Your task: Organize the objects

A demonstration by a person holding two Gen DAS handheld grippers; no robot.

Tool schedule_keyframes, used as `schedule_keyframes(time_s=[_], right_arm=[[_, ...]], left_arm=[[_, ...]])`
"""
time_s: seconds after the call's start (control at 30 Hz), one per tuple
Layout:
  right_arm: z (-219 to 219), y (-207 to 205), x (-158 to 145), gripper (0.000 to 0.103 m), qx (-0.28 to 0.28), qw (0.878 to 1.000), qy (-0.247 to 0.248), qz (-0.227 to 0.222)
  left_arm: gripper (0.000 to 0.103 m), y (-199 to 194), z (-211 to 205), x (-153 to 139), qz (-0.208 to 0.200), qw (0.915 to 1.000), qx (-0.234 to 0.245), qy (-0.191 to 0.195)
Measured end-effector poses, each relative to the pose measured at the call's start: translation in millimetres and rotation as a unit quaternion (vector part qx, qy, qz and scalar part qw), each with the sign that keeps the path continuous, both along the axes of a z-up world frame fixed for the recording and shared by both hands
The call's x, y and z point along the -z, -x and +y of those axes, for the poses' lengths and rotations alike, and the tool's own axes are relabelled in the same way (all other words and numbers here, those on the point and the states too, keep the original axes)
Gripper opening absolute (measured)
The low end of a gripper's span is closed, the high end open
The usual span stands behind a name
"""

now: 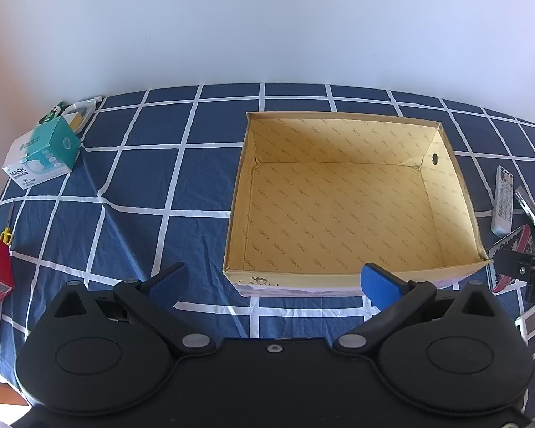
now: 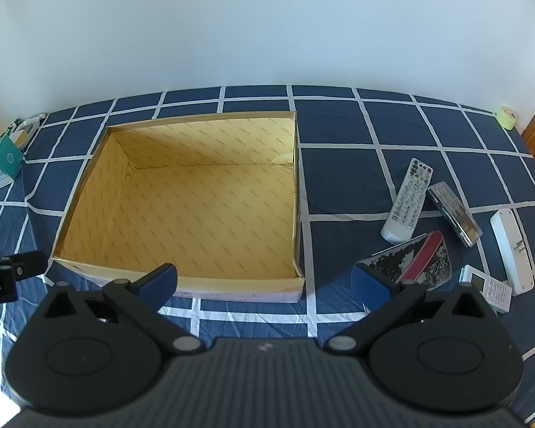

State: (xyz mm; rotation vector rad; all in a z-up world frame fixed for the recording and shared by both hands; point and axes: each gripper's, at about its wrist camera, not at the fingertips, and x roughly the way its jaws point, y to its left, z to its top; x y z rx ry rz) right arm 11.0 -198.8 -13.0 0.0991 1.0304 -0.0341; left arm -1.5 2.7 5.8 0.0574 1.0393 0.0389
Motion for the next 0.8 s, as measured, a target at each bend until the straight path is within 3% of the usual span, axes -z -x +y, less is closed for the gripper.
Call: schedule_keyframes(time_s=[0.8], right_arm=[[0.1,5.2,-3.1,0.103,0.002,1.000,0.000,-0.004]], left_arm=[[0.103,4.6,-3.4,-1.2,-0.001,1.0000,0.002,0.000]])
